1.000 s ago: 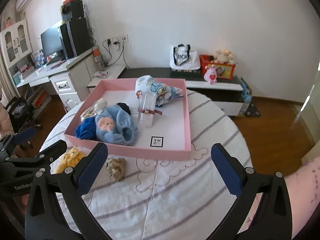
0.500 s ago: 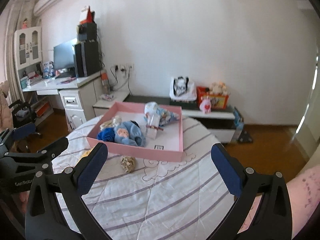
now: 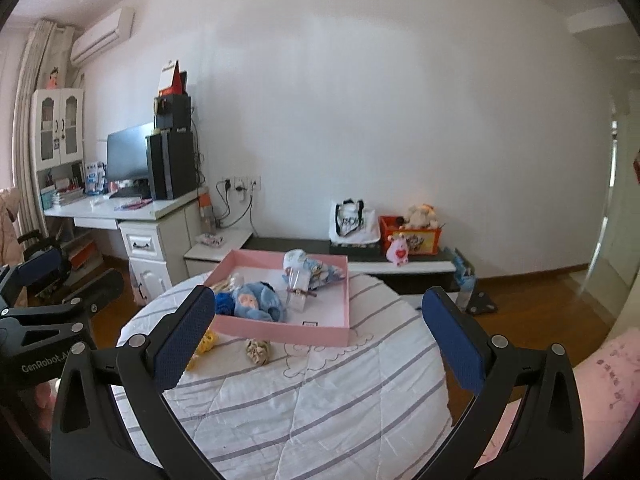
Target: Organize soft objects
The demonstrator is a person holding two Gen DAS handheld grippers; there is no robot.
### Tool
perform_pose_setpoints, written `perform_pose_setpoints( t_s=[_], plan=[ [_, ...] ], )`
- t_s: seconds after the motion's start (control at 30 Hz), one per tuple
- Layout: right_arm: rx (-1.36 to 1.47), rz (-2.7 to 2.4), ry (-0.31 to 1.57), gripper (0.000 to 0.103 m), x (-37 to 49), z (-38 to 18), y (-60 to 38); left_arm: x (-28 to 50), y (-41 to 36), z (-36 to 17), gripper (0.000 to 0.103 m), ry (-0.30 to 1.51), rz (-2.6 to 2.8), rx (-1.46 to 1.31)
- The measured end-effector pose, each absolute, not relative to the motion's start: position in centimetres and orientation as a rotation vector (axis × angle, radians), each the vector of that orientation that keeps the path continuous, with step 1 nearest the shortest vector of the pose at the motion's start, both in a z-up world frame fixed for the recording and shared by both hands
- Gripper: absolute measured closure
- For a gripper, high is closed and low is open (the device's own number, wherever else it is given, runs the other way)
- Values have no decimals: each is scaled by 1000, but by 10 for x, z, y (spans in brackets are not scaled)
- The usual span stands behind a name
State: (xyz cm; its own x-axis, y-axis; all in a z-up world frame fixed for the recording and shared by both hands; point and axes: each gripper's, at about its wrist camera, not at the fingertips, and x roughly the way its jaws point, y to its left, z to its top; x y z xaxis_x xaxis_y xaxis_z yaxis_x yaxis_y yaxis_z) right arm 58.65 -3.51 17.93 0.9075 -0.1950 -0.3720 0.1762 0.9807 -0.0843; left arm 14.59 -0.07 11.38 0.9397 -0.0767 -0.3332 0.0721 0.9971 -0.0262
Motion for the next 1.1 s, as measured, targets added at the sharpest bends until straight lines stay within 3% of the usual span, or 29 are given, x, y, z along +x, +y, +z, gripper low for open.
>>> perform_pose_setpoints(
  t_s=[0.47,1.1],
  plan=[
    [-78,-215,275,0,549,194,-20,122,-1,110,0,279,-86,-23],
    [-71,-213,304,0,554,187,-24,126,-2,103,0,295,-66,-33]
  ],
)
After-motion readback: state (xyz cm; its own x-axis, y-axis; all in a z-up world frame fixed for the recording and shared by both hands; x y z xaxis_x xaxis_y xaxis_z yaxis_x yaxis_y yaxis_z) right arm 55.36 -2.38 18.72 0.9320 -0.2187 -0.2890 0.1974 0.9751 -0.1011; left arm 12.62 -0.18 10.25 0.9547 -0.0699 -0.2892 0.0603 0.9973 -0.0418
